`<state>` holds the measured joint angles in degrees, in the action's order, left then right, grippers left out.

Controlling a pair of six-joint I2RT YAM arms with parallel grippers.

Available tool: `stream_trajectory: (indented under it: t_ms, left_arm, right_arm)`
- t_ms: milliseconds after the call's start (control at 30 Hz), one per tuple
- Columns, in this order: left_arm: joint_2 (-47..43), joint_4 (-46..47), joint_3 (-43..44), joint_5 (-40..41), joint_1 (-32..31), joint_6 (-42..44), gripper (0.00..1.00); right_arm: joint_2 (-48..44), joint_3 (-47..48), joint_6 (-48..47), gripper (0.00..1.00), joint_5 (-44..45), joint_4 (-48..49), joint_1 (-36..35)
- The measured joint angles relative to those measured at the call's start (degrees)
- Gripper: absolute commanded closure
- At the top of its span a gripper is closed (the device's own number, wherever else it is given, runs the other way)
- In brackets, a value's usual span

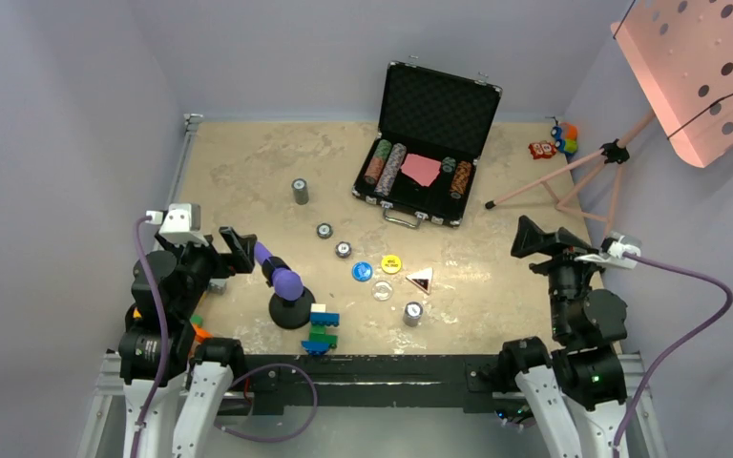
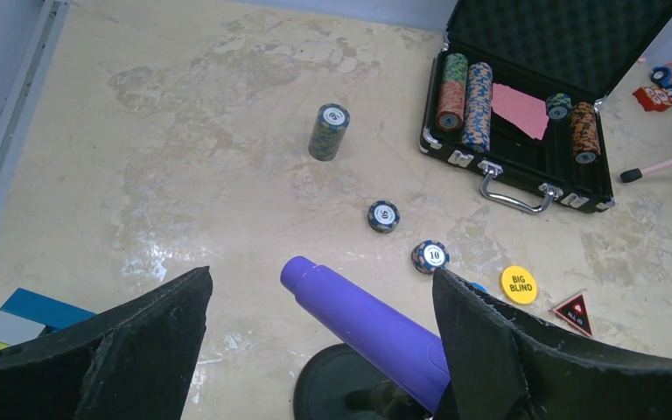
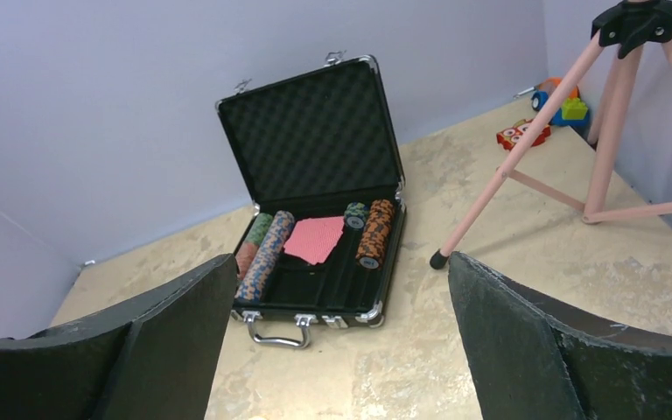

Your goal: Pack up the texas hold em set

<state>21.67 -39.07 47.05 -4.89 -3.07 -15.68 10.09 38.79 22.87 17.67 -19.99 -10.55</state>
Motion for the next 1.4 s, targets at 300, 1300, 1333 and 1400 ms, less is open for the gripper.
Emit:
stream_trajectory:
  t_ms: [300,1300,1333,1400]
  left_arm:
    - [1.2,0.6,0.0,-0.1,0.0,0.0,0.00]
    - [12.1,0.4,2.7,0.5,-0.4,1.5,0.02]
    - [12.0,0.4,2.7,0.5,-0.4,1.6,0.02]
    - [12.0,0.4,2.7,0.5,-0.4,1.7,0.02]
  right_arm:
    - [3.0,0.2,-1.2,0.04,-3.5,-0.7,0.0]
    - [36.7,2.8,8.9,0.21,-17.2,-16.6,-19.1]
    - [38.1,2.8,9.8,0.21,-17.3,-16.6,-20.6]
    - [41.7,2.8,11.7,0.20,-17.2,-16.6,-24.4]
